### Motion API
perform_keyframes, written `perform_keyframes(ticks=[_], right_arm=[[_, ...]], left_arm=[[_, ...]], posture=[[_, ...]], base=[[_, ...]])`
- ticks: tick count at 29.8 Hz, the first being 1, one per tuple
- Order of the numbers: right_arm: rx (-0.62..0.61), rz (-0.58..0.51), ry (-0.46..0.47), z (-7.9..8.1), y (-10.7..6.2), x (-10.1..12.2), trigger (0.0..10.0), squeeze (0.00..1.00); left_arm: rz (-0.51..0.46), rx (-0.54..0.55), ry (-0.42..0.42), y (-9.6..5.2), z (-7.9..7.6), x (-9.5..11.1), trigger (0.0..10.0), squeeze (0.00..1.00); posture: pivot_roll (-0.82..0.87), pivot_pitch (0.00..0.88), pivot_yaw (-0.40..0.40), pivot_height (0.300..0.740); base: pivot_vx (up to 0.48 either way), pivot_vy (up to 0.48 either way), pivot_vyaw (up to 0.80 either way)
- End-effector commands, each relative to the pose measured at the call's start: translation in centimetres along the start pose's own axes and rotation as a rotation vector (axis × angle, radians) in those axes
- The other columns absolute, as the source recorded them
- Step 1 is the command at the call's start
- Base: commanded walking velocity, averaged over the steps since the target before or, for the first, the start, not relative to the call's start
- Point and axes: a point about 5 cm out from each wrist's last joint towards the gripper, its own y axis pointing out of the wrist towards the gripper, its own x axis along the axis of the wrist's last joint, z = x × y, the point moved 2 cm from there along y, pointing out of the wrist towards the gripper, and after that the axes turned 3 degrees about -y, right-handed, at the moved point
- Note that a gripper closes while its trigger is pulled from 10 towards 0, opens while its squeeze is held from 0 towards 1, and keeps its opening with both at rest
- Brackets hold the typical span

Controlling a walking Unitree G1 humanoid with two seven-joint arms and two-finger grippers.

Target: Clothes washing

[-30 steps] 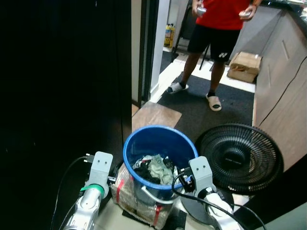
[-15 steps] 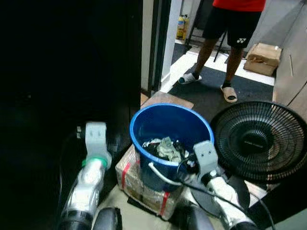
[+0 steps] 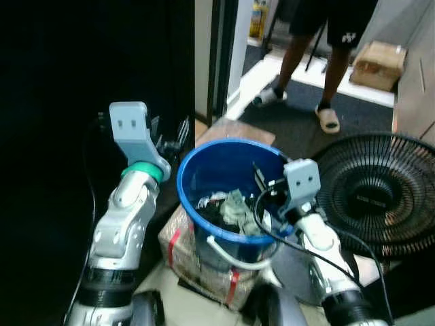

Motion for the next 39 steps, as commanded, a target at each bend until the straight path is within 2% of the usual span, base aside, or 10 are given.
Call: perform_keyframes(ticks=[1,3,4,5,13,16,28,29,32,39], right_arm=[[0.034,0.010,0.011,0.7,-0.3,0.1,10.0,0.00],[0.079,0.019,0.003,1.7,-0.6,0.2,10.0,0.00],[0.079,0.019,0.003,1.7,-0.6,0.2,10.0,0.00],[0.091,0.026,0.002,2.0,-0.8,0.1,10.0,0.00],[0.149,0.135,0.006,3.4,-2.6,-2.5,10.0,0.00],[0.220,0.202,-0.041,4.2,-3.8,-4.0,10.0,0.00],[0.243,0.233,-0.061,5.4,-3.8,-4.1,10.0,0.00],[0.243,0.233,-0.061,5.4,-3.8,-4.1,10.0,0.00],[0.242,0.239,-0.071,5.5,-4.1,-4.3,10.0,0.00],[0.229,0.237,-0.116,4.7,-4.1,-4.4,10.0,0.00]], left_arm=[[0.063,-0.059,0.076,-0.4,-1.0,-0.3,10.0,0.00],[0.141,-0.121,0.242,-1.2,-1.8,-1.6,10.0,0.00],[0.141,-0.121,0.242,-1.2,-1.8,-1.6,10.0,0.00],[0.161,-0.131,0.303,-1.4,-1.9,-2.2,10.0,0.00],[0.357,-0.070,0.200,-2.3,-2.0,-5.7,10.0,0.00],[0.454,-0.107,0.183,-2.9,-3.2,-7.4,10.0,0.00],[0.599,-0.180,0.184,-3.4,-5.3,-10.1,10.0,0.00],[0.599,-0.180,0.184,-3.4,-5.3,-10.1,10.0,0.00],[0.617,-0.168,0.347,-3.7,-3.7,-10.7,10.0,0.00],[0.630,-0.142,0.399,-3.9,-1.2,-10.1,10.0,0.00]], posture=[[0.08,0.040,0.010,0.555],[0.09,0.043,0.013,0.555],[0.09,0.043,0.013,0.555],[0.09,0.043,0.013,0.555],[0.08,0.056,0.015,0.555],[0.09,0.069,0.019,0.555],[0.09,0.114,0.037,0.555],[0.09,0.114,0.037,0.555],[0.09,0.119,0.047,0.555],[0.10,0.118,0.048,0.555]], base=[[0.000,0.000,0.00],[0.000,0.000,0.00],[0.000,0.000,0.00],[0.000,0.000,0.00],[0.000,0.000,0.00],[0.000,0.000,0.00],[0.000,0.000,0.00],[0.000,0.000,0.00],[0.000,0.000,0.00],[0.000,0.000,0.00]])
